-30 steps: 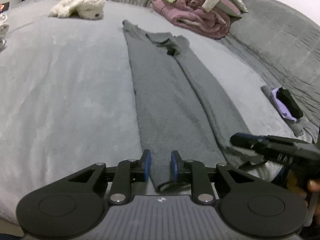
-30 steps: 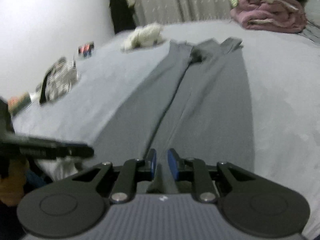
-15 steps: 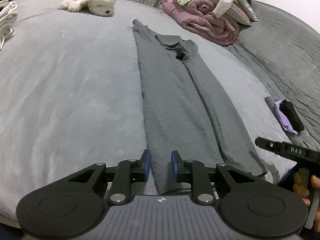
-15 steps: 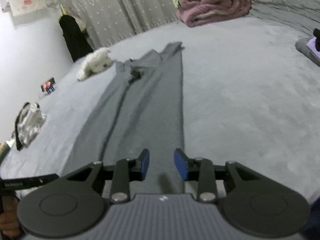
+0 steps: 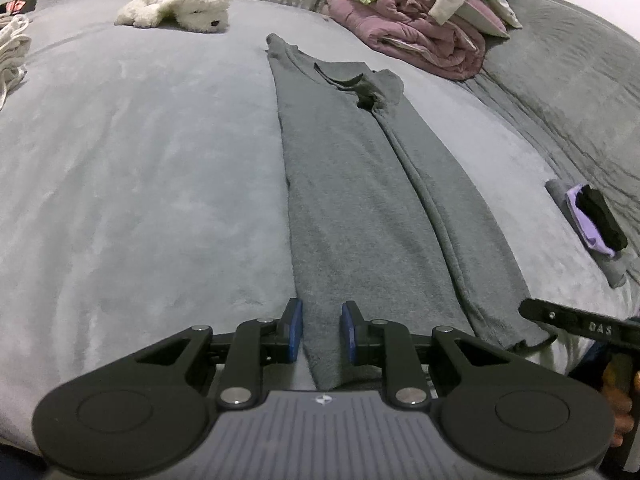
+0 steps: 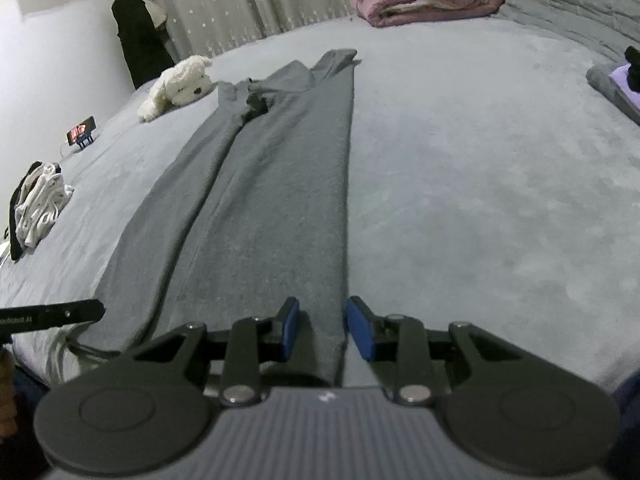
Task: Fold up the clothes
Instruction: 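Move both grippers down to the grey shirt's hem edge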
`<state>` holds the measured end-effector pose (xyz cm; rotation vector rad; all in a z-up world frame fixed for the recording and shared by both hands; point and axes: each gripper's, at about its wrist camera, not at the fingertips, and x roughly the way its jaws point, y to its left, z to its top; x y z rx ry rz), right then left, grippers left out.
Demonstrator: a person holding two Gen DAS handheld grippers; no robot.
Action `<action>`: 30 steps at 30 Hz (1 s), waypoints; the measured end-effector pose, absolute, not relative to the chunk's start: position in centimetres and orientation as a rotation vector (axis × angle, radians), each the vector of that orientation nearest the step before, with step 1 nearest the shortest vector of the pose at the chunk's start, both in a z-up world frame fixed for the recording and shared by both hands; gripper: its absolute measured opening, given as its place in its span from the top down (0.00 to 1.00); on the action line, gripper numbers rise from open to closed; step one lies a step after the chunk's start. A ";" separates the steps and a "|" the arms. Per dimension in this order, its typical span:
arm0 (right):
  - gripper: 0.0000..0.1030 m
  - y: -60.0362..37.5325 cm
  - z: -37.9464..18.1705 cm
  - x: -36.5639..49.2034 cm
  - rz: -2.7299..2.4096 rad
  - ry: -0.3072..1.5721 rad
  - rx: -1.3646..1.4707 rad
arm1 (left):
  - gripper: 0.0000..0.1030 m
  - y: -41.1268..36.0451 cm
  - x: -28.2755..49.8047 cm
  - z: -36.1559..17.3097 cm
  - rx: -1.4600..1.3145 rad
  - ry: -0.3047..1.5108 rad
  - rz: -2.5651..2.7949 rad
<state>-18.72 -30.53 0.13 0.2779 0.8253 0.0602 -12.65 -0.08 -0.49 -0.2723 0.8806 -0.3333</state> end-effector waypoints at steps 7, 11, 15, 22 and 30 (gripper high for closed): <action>0.68 -33.1 0.9 -20.8 0.028 0.799 0.376 | 0.81 2.6 -12.7 -0.8 -0.424 0.920 -0.330; 0.61 -34.4 0.6 -21.5 0.054 0.801 0.465 | 0.81 3.8 -13.0 -1.6 -0.519 0.935 -0.347; 0.59 -34.5 0.0 -20.8 0.101 0.821 0.524 | 0.77 3.7 -12.8 -1.8 -0.556 0.939 -0.377; 0.58 -33.9 -0.7 -20.2 0.145 0.849 0.573 | 0.77 2.4 -13.0 -1.7 -0.507 0.935 -0.404; 0.65 -33.3 -1.2 -20.4 0.167 0.852 0.628 | 0.76 1.0 -13.3 -1.4 -0.444 0.920 -0.411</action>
